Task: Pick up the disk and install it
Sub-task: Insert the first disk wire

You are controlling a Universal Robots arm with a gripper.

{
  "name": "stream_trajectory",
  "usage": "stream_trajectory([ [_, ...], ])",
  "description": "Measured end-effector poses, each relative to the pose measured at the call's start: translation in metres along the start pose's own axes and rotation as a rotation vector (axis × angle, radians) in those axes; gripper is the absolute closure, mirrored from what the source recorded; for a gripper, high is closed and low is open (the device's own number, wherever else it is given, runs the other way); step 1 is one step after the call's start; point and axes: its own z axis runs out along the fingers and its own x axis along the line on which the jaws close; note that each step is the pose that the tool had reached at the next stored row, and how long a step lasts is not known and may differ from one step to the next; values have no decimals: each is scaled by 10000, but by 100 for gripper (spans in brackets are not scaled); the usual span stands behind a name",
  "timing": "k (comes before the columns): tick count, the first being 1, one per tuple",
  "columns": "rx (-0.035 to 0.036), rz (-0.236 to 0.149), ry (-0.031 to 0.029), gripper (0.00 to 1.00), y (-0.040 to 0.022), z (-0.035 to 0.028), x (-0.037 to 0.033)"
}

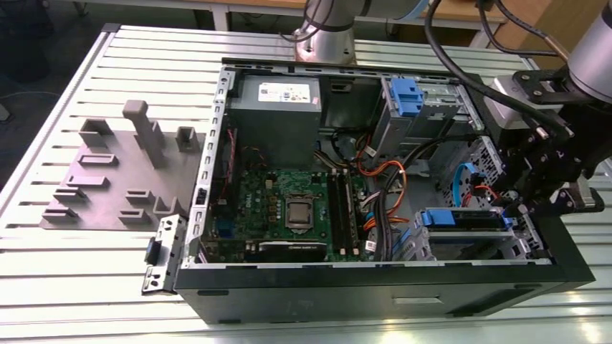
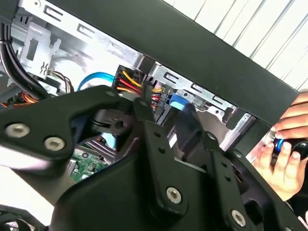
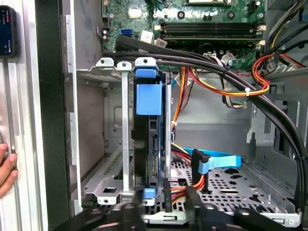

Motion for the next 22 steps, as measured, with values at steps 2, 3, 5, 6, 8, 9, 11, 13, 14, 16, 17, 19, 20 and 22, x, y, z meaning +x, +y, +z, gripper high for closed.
stream_trajectory([
  [2,-51,0,-2,58,-1,-1,-1],
  [3,-71,0,-3,58,-1,-1,0],
  [5,-170,-3,-2,58,-8,-2,0],
  [6,-248,-6,-2,58,-16,-1,0],
  [8,-450,-11,4,58,-39,1,-1],
  [9,-554,-15,5,58,-52,2,-1],
  [11,-686,-18,8,58,-68,3,-2],
  [13,-835,-23,8,58,-94,5,-2],
  [14,-912,-25,7,58,-111,7,-2],
  [16,-1083,-30,8,58,-146,11,-3],
  [17,-1157,-32,5,58,-162,12,-4],
  [19,-1183,-32,0,58,-167,13,-4],
  [20,-1185,-31,-3,58,-167,13,-4],
  [22,-1186,-32,-6,58,-167,13,-4],
])
